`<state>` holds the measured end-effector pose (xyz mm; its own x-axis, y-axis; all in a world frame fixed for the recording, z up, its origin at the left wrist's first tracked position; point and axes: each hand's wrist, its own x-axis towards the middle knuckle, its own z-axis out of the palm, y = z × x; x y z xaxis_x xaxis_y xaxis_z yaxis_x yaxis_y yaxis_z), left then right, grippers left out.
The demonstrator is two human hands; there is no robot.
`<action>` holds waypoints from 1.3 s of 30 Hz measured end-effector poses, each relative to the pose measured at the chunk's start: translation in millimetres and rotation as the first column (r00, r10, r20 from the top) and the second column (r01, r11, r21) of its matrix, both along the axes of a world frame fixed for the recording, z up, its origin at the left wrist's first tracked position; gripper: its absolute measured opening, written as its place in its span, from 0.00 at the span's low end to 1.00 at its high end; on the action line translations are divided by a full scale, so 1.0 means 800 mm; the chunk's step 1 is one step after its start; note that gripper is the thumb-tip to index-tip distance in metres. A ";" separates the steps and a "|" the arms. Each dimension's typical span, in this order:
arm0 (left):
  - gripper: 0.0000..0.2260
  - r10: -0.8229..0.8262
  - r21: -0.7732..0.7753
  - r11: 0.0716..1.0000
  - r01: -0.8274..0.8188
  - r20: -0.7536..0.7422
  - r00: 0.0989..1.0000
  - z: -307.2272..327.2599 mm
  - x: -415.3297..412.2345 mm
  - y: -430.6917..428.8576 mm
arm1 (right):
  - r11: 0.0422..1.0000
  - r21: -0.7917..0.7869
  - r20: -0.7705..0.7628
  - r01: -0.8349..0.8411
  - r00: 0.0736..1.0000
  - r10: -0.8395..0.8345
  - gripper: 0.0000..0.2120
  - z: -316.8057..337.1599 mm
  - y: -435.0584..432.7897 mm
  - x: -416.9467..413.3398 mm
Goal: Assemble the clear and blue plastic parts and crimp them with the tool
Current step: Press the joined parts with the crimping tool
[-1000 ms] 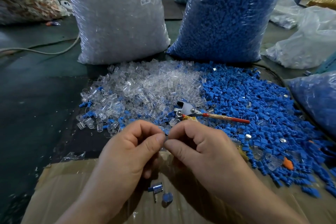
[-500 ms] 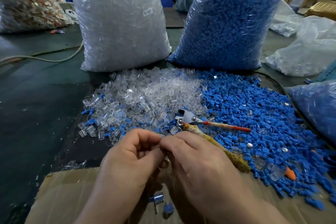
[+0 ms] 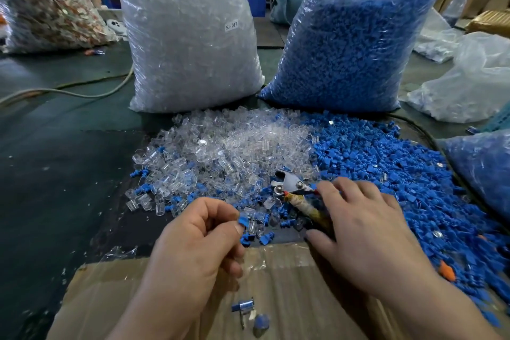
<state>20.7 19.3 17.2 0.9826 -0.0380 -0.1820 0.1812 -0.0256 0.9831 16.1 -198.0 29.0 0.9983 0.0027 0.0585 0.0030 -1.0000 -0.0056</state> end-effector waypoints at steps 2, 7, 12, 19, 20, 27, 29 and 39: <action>0.07 -0.016 0.030 0.999 0.016 0.002 1.000 -0.003 0.002 0.001 | 0.999 -0.039 -0.038 -0.001 0.999 -0.001 0.33 -0.004 -0.004 0.002; 0.16 -0.062 0.065 0.996 0.062 -0.009 0.998 -0.009 0.004 0.001 | 1.000 -0.020 0.001 0.013 1.000 -0.013 0.30 -0.006 -0.008 0.014; 0.16 -0.033 0.039 0.999 0.033 0.018 0.999 -0.006 0.004 0.002 | 0.994 0.110 0.123 -0.011 0.992 -0.002 0.20 0.004 -0.008 0.013; 0.11 0.063 -0.104 0.993 -0.060 0.023 0.998 0.003 0.003 0.001 | 0.912 0.314 0.135 -0.262 0.964 0.231 0.23 0.023 0.016 -0.016; 0.11 0.072 -0.108 0.992 -0.067 0.042 0.997 0.003 0.003 0.001 | 0.911 0.298 0.120 -0.285 0.958 0.261 0.25 0.022 0.018 -0.018; 0.16 0.066 -0.082 0.995 -0.056 0.129 0.989 -0.001 0.002 0.000 | 0.902 0.302 0.064 -0.307 0.951 0.302 0.27 0.020 0.019 -0.019; 0.14 0.081 -0.103 0.992 -0.068 0.129 0.988 0.001 0.002 -0.001 | 0.901 0.296 0.073 -0.316 0.948 0.309 0.26 0.019 0.018 -0.019; 0.06 0.081 -0.153 0.987 -0.056 0.161 0.984 0.005 -0.001 -0.001 | 0.904 0.239 0.038 -0.354 0.934 0.356 0.26 0.020 0.020 -0.016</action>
